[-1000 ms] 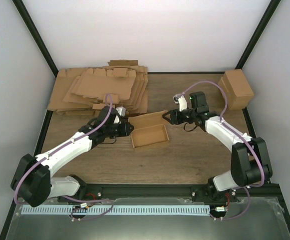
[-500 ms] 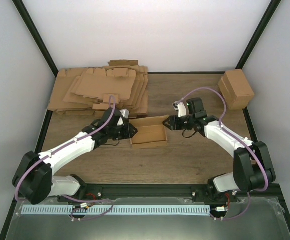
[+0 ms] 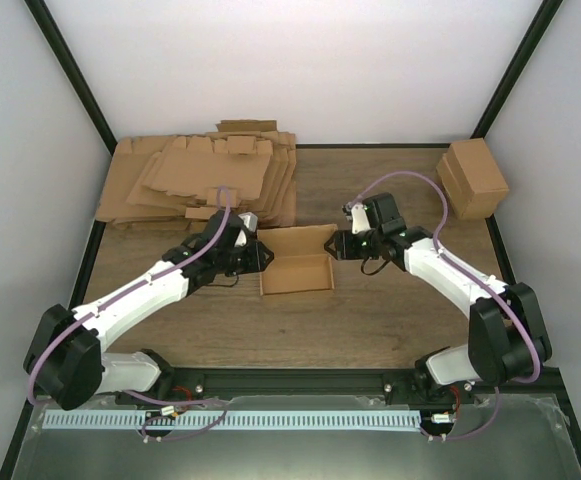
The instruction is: Fold the paper box
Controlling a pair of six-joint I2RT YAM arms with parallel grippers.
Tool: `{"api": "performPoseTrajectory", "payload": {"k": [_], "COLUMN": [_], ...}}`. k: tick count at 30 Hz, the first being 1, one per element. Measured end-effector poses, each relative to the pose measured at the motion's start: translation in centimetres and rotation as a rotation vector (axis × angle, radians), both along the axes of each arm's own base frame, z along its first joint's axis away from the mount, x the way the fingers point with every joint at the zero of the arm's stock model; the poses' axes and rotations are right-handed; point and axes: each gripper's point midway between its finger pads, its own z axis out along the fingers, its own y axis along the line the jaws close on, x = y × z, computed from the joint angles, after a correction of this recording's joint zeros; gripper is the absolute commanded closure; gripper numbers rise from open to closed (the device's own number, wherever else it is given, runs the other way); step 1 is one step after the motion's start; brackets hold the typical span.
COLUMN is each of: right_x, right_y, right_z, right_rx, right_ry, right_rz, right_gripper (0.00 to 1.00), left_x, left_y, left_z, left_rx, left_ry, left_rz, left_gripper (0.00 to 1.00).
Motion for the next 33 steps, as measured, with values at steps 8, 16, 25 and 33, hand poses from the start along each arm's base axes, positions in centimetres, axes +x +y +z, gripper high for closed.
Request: {"api": "performPoseTrajectory", "payload": {"k": [8,16,25,33], "right_x": [1.1,1.0,0.9,1.0], "right_y": [1.1,0.6,-0.7,-1.3], "right_z": [3.3,2.5,1.2,1.0], "right_rx": [0.093,0.042,-0.054,-0.116], "right_ry": [0.016,0.018,0.013,-0.032], "right_rz": [-0.051,-0.043,-0.043,-0.014], "right_gripper": [0.52,0.37,0.25,0.3], "left_x": [-0.2,-0.5,-0.5,0.4], "left_y": [0.2,1.4,2.5,3.5], "left_z": [-0.2,-0.9,-0.9,1.2], "left_rx": [0.012,0.085,0.155,0.216], "left_ry": [0.007,0.007,-0.006,-0.09], "left_rz": [-0.004,0.003,0.012,0.021], "left_gripper": [0.69,0.45,0.34,0.27]}}
